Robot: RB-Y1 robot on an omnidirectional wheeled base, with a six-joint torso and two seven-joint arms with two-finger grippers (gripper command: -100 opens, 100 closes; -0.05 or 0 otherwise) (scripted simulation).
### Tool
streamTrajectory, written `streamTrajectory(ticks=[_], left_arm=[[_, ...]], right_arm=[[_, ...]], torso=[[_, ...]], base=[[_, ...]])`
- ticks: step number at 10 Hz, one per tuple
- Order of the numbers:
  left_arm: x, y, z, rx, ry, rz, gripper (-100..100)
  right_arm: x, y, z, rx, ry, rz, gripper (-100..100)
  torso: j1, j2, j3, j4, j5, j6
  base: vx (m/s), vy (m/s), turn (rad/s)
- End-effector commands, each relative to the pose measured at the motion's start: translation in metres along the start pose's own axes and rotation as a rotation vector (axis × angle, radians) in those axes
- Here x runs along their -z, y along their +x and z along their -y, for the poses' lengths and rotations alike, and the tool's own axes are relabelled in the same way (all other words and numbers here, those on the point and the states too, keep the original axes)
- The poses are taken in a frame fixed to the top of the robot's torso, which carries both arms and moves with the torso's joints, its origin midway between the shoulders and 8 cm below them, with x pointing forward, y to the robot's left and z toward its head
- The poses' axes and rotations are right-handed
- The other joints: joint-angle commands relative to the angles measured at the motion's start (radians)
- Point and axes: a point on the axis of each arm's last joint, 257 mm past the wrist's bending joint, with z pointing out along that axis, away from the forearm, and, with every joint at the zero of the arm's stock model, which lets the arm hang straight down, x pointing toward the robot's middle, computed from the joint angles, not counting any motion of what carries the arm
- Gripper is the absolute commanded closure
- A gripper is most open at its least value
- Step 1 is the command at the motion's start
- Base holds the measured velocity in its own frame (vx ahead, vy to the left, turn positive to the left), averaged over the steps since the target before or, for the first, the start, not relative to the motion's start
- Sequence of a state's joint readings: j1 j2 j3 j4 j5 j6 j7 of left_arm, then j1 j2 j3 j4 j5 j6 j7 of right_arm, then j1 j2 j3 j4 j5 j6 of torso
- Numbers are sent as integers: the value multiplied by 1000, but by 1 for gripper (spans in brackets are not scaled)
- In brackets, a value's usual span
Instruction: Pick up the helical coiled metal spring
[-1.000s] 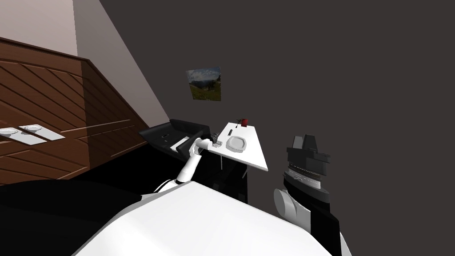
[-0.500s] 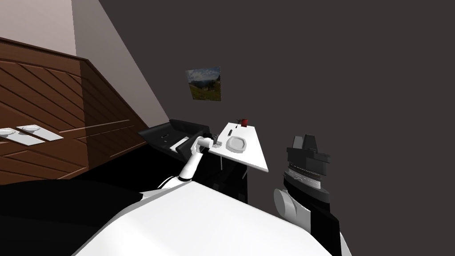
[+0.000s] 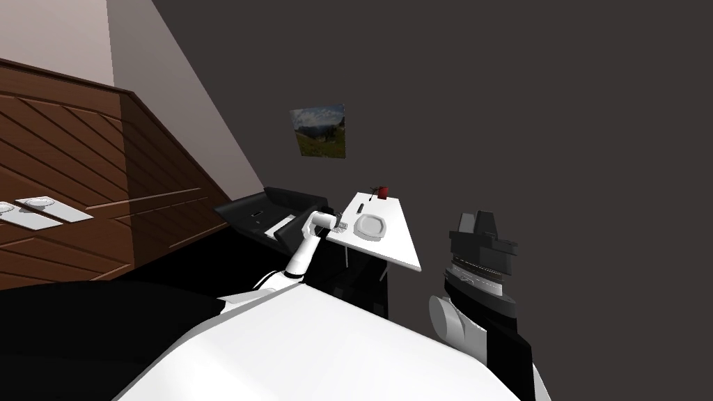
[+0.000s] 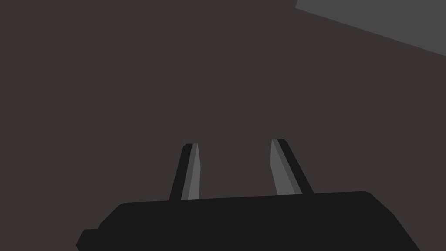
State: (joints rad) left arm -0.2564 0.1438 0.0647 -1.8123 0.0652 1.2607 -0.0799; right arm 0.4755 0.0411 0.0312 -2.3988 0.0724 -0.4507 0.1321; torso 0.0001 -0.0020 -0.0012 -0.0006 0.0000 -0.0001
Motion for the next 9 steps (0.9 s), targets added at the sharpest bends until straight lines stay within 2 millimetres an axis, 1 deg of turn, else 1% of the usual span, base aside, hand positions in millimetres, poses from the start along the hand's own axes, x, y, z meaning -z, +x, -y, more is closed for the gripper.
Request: streamTrajectory(ticks=[1,8,9], left_arm=[[-2,-1,-6,-10,-49,6,-100],[-3,3,-37,-32,-229,12,-100],[-2,3,-39,-32,-238,12,-100]], right_arm=[[0,0,0,0,0,0,0],[0,0,0,0,0,0,0],[0,0,0,0,0,0,0]], torso=[[0,0,0,0,0,0],[0,-1,0,0,0,0],[0,-1,-1,0,0,0]], base=[[29,2,-14],[31,7,-16],[34,5,-8]])
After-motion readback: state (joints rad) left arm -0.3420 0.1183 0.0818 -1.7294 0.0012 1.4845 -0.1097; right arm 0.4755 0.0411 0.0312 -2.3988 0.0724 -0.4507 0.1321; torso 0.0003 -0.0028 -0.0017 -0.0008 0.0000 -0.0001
